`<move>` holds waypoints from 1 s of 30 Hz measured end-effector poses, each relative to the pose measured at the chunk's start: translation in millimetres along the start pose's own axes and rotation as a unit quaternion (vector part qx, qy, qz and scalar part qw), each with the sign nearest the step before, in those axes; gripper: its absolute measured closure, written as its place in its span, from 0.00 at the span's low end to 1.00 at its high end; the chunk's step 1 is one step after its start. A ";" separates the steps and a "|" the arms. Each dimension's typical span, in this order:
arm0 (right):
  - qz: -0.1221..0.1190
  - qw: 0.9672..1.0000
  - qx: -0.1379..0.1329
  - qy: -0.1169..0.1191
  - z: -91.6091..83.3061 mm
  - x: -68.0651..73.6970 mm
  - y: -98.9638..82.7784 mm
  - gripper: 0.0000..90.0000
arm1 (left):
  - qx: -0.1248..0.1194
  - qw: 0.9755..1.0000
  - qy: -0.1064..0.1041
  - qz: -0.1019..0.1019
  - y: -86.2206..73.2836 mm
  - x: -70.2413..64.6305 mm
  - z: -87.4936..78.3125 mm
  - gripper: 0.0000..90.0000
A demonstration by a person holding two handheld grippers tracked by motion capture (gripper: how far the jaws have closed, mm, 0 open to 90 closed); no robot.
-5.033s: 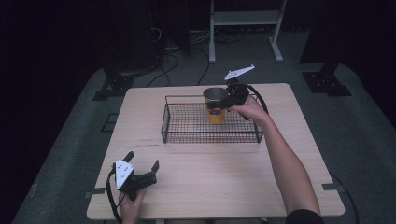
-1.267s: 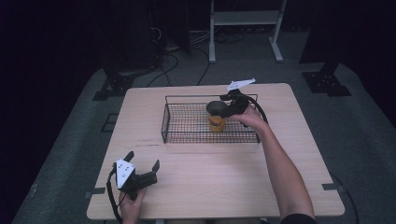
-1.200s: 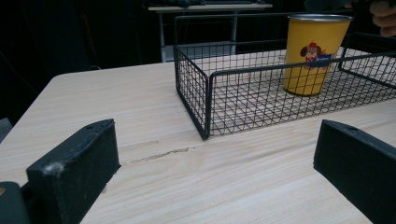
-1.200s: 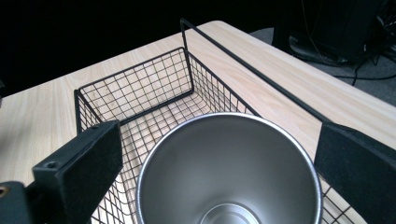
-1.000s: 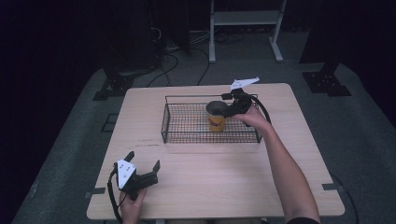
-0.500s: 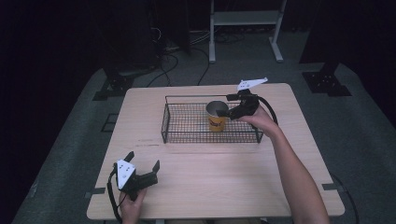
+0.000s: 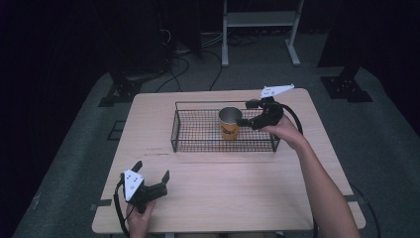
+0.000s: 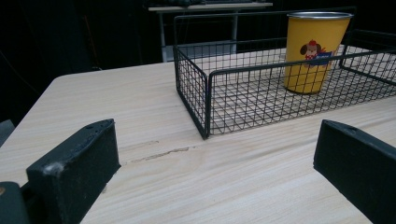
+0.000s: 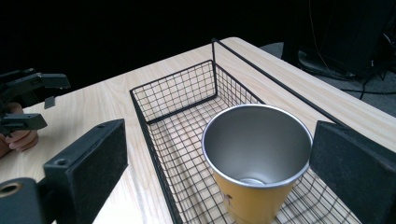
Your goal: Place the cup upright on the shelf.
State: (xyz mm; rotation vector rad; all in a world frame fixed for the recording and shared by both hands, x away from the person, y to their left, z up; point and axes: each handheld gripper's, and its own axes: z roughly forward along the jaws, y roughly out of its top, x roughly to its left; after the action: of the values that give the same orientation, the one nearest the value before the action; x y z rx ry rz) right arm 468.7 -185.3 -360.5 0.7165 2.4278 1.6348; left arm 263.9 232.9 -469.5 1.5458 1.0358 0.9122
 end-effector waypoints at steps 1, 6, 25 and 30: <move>0.000 1.000 0.003 0.001 -1.2 -0.4 -0.5 0.04 | 0.000 1.000 0.000 0.000 0.0 -0.1 0.0 0.00; -0.001 1.000 0.000 0.001 -8.0 1.8 -2.0 0.06 | 0.000 1.000 0.000 0.000 0.0 0.0 0.0 0.00; 0.012 1.000 -0.003 -0.001 -33.5 5.8 -28.8 0.10 | 0.001 1.000 0.000 0.004 0.1 -1.0 0.5 0.00; 0.014 1.000 0.006 0.001 -37.6 10.5 -35.2 0.11 | 0.001 1.000 0.001 0.005 0.1 -1.4 0.4 0.00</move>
State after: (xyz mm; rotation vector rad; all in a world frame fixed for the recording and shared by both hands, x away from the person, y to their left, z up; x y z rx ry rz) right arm 435.0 -222.8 -375.4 0.7536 2.4414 1.6336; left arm 263.8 231.4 -469.5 1.5536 1.0316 0.9200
